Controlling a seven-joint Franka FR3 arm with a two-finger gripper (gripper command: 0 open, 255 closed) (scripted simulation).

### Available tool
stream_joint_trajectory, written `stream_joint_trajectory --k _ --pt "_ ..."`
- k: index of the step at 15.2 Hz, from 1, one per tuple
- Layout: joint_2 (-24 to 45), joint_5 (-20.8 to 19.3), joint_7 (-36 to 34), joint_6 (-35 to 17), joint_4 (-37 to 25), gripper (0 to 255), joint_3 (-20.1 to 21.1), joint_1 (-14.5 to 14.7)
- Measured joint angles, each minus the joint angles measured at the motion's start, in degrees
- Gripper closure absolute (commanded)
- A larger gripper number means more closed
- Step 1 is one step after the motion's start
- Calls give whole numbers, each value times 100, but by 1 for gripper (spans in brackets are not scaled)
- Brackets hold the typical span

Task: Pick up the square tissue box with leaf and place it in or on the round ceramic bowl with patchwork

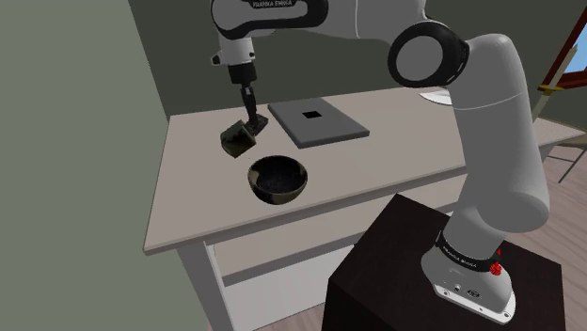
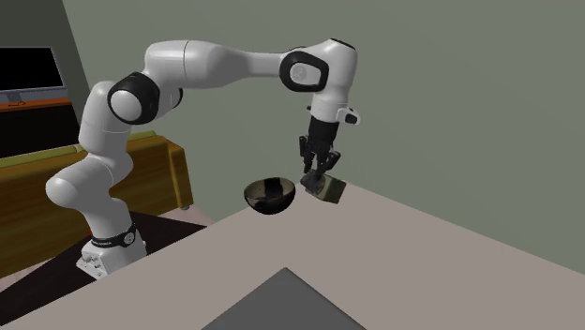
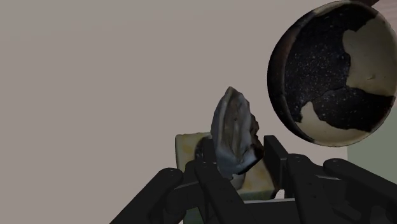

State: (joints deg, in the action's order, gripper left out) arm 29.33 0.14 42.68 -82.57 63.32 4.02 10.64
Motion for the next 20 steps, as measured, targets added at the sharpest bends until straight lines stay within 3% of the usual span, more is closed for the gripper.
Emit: stream_joint_trajectory --k 6,16,20 --pt "239 -12 -29 616 -857 255 3 32" --pt "-2440 195 -220 -342 2767 255 116 73" --pt "-3321 290 -297 -375 3674 255 160 115"
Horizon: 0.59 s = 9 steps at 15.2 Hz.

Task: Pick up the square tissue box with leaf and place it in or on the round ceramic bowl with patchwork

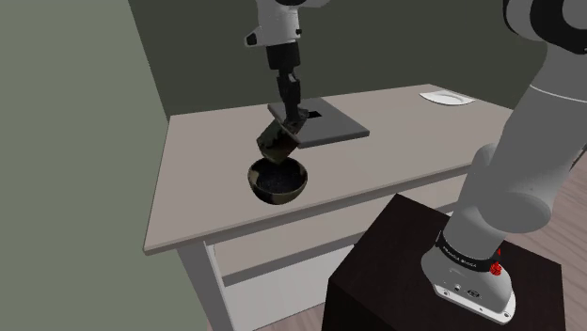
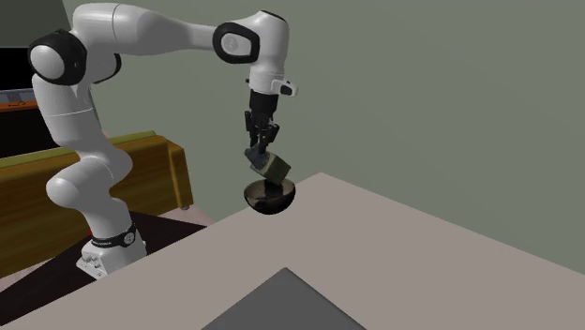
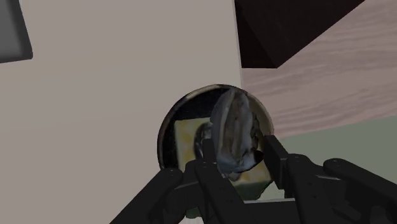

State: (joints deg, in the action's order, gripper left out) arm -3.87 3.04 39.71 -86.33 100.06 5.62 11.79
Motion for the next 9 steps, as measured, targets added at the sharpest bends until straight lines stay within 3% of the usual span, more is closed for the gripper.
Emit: stream_joint_trajectory --k 9 --pt "-241 35 -23 -636 880 255 34 31"
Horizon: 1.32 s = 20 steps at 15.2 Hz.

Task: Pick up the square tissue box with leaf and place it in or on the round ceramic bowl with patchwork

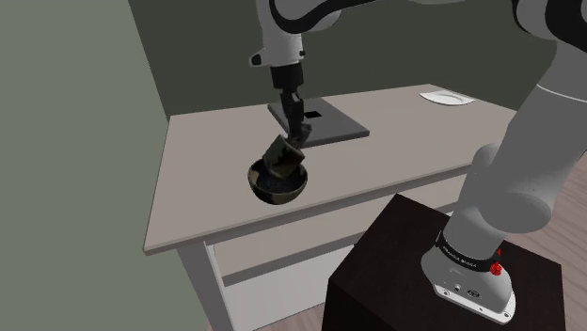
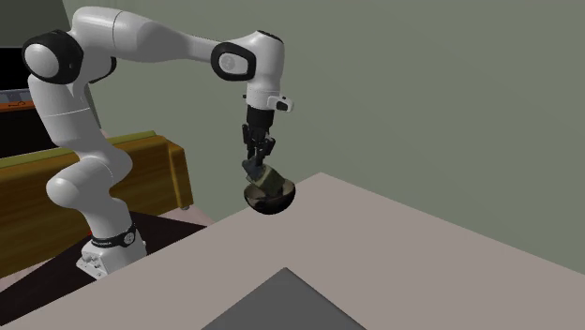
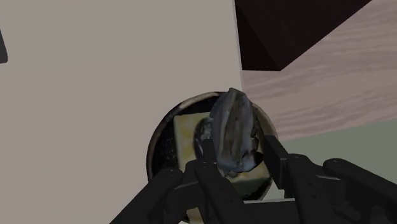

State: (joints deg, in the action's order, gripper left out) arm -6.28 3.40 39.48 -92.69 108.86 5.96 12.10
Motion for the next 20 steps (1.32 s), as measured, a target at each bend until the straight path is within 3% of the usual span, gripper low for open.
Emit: stream_joint_trajectory --k 9,16,17,20 --pt "43 0 33 -698 639 255 3 0" --pt "36 1 32 -780 695 255 4 3" --pt "34 1 32 -780 697 0 3 3" --pt "58 3 30 -791 720 0 8 7"
